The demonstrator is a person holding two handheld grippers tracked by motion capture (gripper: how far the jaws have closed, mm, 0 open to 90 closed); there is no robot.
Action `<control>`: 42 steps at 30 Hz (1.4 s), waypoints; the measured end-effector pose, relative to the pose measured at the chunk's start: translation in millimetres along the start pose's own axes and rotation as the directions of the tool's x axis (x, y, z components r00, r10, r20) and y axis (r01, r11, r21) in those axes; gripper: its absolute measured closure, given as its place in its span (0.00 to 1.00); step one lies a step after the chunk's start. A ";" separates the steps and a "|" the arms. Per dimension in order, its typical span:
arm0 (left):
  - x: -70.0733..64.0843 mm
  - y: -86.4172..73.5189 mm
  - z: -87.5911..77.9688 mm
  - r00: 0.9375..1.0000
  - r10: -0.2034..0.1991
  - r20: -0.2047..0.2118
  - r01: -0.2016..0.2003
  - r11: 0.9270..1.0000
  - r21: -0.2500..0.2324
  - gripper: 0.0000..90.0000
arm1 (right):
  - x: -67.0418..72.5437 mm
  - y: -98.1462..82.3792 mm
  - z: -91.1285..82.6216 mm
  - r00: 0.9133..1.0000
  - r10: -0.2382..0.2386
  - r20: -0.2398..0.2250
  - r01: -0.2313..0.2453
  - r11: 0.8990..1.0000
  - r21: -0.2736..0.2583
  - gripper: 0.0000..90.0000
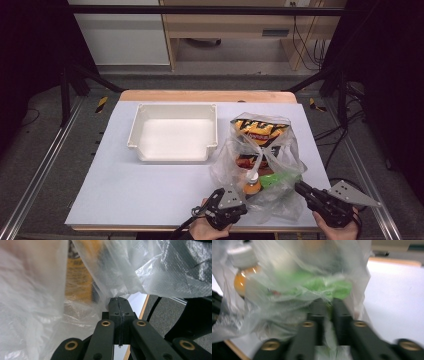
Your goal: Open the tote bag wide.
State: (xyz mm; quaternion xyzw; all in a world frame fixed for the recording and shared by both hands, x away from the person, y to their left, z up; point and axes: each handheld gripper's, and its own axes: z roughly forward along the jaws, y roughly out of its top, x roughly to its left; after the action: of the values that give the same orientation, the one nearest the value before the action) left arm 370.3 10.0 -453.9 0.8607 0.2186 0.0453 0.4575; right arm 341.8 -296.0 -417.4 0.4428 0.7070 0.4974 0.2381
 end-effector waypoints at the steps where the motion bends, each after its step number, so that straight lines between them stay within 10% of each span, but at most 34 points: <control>1: 1.0 -0.7 0.0 1.000 0.000 -0.001 0.000 1.000 0.000 1.00 | -1.4 -2.6 -0.1 1.000 0.005 0.000 -0.005 1.000 0.014 1.00; 6: 2.2 -1.4 -9.6 1.000 -0.003 -0.030 0.002 0.999 -0.037 0.97 | -6.9 -21.8 12.2 0.998 0.040 0.041 -0.045 0.991 0.128 1.00; 14: 5.0 7.6 -54.7 0.995 -0.043 -0.092 0.029 0.988 -0.149 0.57 | -13.2 -37.1 30.7 0.996 0.079 0.049 -0.088 0.974 0.210 1.00; 26: 22.9 76.3 -112.4 0.976 -0.086 -0.199 -0.006 0.906 -0.424 0.36 | -10.0 -37.1 30.6 0.996 0.063 0.058 -0.075 0.971 0.227 0.97; 29: 22.3 89.1 -108.9 0.976 -0.071 -0.205 -0.019 0.914 -0.405 0.35 | -10.0 -36.3 28.9 0.996 0.072 0.057 -0.082 0.972 0.220 0.95; 32: 23.7 96.3 -95.1 0.977 -0.058 -0.207 -0.014 0.943 -0.331 0.38 | -9.8 -32.5 22.0 0.996 0.069 0.053 -0.077 0.980 0.182 0.89; 33: 29.2 93.1 -83.1 0.976 -0.048 -0.214 -0.011 0.964 -0.266 0.46 | -9.0 -28.3 14.6 0.996 0.065 0.054 -0.072 0.987 0.143 0.82; 35: 36.8 84.0 -74.7 0.980 -0.079 -0.182 0.037 0.974 -0.225 0.61 | -7.8 -20.9 2.4 0.997 0.053 0.051 -0.058 0.994 0.088 0.76; 42: 51.0 63.7 -70.4 0.980 -0.138 -0.142 0.113 0.979 -0.170 0.92 | 1.2 7.7 -27.3 0.999 -0.005 0.053 0.007 0.999 -0.040 0.55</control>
State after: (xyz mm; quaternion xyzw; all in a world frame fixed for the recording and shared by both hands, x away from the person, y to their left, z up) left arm 418.0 54.5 -368.0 0.7993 0.3029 0.0997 0.5092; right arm 323.0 -307.6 -399.5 0.4487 0.6917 0.4990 0.2669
